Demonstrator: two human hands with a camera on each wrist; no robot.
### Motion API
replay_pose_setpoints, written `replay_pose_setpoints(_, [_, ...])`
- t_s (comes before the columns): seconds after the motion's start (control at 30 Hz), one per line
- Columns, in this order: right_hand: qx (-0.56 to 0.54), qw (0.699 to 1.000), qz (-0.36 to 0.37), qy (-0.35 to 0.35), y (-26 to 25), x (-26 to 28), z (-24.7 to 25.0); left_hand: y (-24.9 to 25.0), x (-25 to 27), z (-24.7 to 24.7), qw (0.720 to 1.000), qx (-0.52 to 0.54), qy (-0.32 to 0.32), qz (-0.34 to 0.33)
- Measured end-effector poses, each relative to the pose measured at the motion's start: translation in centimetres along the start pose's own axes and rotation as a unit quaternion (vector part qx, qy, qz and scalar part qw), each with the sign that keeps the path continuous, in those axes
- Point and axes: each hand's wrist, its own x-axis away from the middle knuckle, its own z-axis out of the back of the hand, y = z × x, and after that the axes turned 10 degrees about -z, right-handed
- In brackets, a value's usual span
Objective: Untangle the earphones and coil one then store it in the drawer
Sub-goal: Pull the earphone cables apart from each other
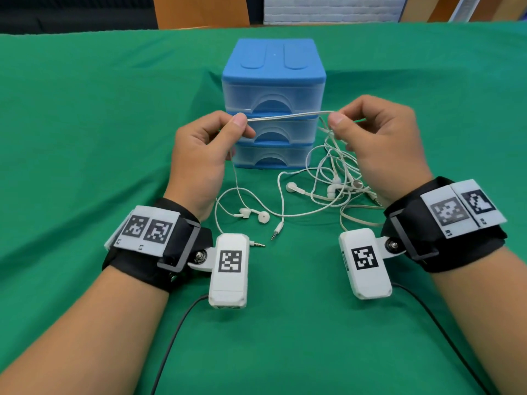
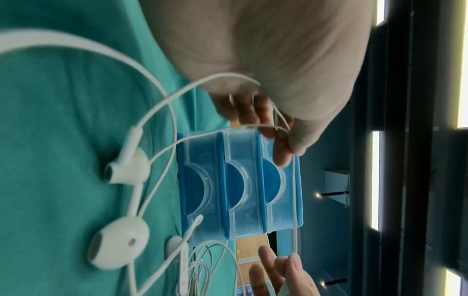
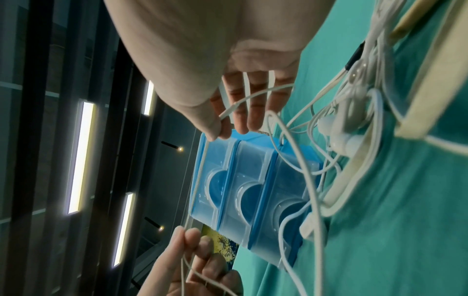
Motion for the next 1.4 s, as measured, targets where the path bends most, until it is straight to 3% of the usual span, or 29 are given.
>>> replay_pose_setpoints(0.07, [-0.009, 1.000, 0.005, 0.022, -0.2, -0.2, 0.3, 0.4, 0.1, -0.2, 0.993, 0.106, -0.006, 0.051])
replay_pose_setpoints(0.2, [-0.025, 0.997, 0.000, 0.067, 0.0, -0.7, 0.8, 0.2, -0.7, 1.4, 0.948, 0.272, 0.073, 0.148])
replay_pose_setpoints(0.4, [-0.065, 0.983, 0.010, 0.169, 0.0, -1.7, 2.7, -0.3, -1.3, 3.6, 0.911, 0.352, 0.140, 0.163])
replay_pose_setpoints(0.5, [-0.068, 0.978, 0.013, 0.197, 0.1, -2.1, 3.4, 0.1, -1.2, 3.3, 0.924, 0.332, 0.112, 0.152])
replay_pose_setpoints(0.63, [-0.013, 0.986, 0.008, 0.169, 0.3, -1.9, 3.1, 0.9, -0.8, 2.2, 0.948, 0.287, 0.019, 0.135])
replay_pose_setpoints(0.73, [0.044, 0.980, 0.066, 0.180, -0.9, -1.3, 3.0, 1.6, -0.5, 1.5, 0.951, 0.275, -0.063, 0.130])
replay_pose_setpoints(0.8, [0.046, 0.984, 0.112, 0.133, -2.3, -0.5, 2.7, 1.9, -0.1, 1.3, 0.941, 0.289, -0.122, 0.131])
replay_pose_setpoints(0.9, [0.044, 0.989, 0.122, -0.070, -3.6, 1.2, 1.4, 2.1, 0.3, 1.0, 0.919, 0.321, -0.191, 0.130])
replay_pose_setpoints(0.97, [0.069, 0.973, 0.109, -0.192, -3.9, 2.0, 0.3, 2.2, 0.5, 0.9, 0.909, 0.327, -0.226, 0.128])
replay_pose_setpoints(1.03, [0.099, 0.954, 0.123, -0.253, -4.0, 2.4, -0.7, 2.3, 0.6, 0.8, 0.906, 0.314, -0.250, 0.131])
replay_pose_setpoints(1.13, [0.075, 0.952, 0.129, -0.266, -3.8, 2.4, -1.6, 2.5, 0.6, 0.8, 0.910, 0.292, -0.260, 0.142])
replay_pose_setpoints(1.33, [-0.063, 0.960, 0.044, -0.269, -3.3, 2.1, -1.2, 2.7, 0.5, 0.9, 0.906, 0.291, -0.261, 0.161])
replay_pose_setpoints(1.4, [-0.059, 0.967, 0.035, -0.247, -3.2, 2.0, -1.0, 2.7, 0.4, 0.8, 0.910, 0.275, -0.259, 0.169])
